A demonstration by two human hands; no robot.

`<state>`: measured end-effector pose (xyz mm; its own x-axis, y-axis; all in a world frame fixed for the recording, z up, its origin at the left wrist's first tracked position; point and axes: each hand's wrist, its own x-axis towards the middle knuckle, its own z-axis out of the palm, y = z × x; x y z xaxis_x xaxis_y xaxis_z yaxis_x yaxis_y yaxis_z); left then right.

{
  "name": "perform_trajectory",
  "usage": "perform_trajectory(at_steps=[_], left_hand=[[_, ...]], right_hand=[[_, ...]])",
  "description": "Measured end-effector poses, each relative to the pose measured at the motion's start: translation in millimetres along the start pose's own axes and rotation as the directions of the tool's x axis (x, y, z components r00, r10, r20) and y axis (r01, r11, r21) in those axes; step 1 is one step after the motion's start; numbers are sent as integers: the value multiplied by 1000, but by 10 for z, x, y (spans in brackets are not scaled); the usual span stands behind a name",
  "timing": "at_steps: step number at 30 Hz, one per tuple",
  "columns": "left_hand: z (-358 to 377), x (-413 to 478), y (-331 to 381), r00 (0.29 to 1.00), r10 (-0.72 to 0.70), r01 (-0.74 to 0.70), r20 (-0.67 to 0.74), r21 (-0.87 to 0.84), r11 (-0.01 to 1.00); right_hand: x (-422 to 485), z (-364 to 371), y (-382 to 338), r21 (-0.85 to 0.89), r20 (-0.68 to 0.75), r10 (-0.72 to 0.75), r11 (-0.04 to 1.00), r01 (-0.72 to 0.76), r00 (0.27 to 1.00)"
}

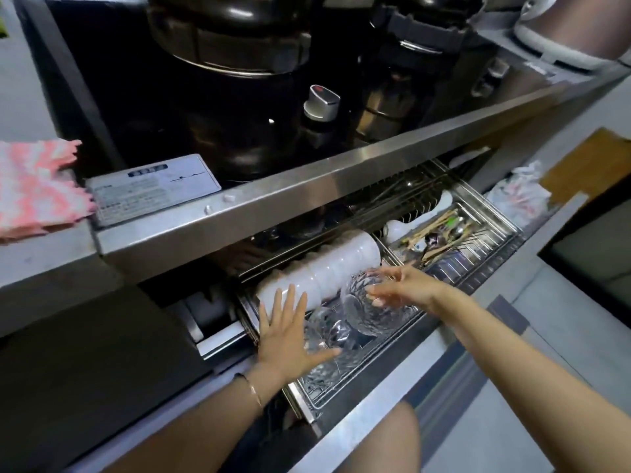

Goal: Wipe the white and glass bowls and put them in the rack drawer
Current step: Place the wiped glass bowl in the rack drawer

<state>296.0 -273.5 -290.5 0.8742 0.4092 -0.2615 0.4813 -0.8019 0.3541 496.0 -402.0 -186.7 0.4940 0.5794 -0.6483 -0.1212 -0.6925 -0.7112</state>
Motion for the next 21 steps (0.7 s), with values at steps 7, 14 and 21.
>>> perform_trajectory(at_steps=[7, 14, 21], left_hand=[[98, 8, -12, 998, 39, -34, -50, 115, 993], [102, 8, 1, 999, 11, -6, -37, 138, 990], [137, 6, -13, 998, 10, 0, -68, 141, 990]], right_hand=[[433, 17, 108, -92, 199, 218, 975, -203, 955], [620, 197, 110, -167, 273, 273, 958, -234, 922], [709, 332, 219, -205, 256, 294, 948, -246, 921]])
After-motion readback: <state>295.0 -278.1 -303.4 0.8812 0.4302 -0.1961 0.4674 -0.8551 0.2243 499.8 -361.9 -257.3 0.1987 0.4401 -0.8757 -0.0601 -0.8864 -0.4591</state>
